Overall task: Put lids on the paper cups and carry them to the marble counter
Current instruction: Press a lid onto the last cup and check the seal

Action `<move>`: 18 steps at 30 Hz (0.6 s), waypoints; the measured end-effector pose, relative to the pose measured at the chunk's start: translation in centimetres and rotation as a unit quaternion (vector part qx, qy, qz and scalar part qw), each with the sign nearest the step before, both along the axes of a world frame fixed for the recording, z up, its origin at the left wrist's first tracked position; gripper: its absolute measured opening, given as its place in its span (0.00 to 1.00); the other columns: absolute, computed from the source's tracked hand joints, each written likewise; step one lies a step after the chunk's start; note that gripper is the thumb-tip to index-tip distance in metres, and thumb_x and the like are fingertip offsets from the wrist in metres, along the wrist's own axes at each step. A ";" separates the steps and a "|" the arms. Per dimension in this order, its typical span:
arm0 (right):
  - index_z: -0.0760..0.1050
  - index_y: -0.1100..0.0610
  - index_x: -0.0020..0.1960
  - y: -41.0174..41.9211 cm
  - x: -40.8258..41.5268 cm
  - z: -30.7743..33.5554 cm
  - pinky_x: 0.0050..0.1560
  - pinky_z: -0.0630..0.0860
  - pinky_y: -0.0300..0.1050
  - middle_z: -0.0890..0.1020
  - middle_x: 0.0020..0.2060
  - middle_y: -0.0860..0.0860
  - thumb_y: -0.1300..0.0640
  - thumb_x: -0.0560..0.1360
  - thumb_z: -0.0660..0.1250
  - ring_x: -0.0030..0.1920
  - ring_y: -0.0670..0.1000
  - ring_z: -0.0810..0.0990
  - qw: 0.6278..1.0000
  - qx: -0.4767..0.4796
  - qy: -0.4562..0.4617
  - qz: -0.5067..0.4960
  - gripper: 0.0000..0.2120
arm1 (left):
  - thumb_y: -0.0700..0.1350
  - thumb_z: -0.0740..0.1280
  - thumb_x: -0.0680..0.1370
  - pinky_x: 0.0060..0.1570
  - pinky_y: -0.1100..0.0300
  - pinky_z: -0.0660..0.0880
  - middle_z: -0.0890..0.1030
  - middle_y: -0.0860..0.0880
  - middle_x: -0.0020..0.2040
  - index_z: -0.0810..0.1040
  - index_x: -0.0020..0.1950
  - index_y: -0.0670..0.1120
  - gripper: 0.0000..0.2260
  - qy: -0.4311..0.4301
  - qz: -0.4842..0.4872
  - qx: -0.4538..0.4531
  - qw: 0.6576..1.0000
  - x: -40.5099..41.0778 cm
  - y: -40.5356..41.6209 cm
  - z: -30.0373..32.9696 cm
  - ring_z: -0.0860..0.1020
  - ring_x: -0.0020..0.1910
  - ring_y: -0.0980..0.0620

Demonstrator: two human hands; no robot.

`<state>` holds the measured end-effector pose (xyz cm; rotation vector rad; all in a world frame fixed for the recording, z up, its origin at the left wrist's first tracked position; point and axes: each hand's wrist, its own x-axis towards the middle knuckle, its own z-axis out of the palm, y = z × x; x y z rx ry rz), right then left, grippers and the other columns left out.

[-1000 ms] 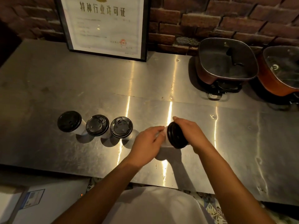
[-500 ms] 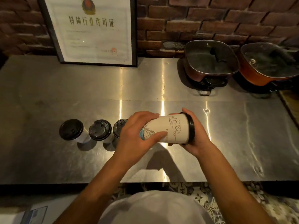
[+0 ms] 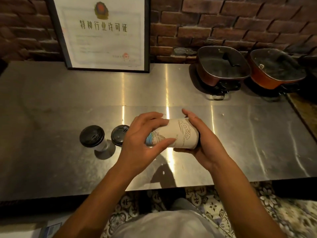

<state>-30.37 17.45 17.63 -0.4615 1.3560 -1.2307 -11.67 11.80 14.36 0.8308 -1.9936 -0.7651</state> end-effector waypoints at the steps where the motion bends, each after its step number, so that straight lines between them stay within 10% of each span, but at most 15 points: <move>1: 0.80 0.42 0.64 -0.2 0.3 0.1 0.41 0.84 0.53 0.84 0.53 0.53 0.42 0.80 0.64 0.50 0.57 0.87 1.000 -0.001 0.003 -0.002 0.14 | 0.55 0.74 0.74 0.59 0.61 0.78 0.74 0.51 0.67 0.76 0.65 0.52 0.21 0.008 -0.005 0.008 1.000 0.3 0.0 0.1 0.74 0.66 0.50; 18: 0.78 0.57 0.59 -0.1 -1.1 -0.2 0.24 0.72 0.43 0.82 0.47 0.64 0.37 0.79 0.62 0.38 0.64 0.81 0.988 0.066 -0.095 0.100 0.24 | 0.55 0.73 0.75 0.47 0.69 0.78 0.78 0.44 0.54 0.74 0.60 0.48 0.19 0.069 -0.038 -0.014 0.997 -1.2 -0.3 1.1 0.79 0.56 0.55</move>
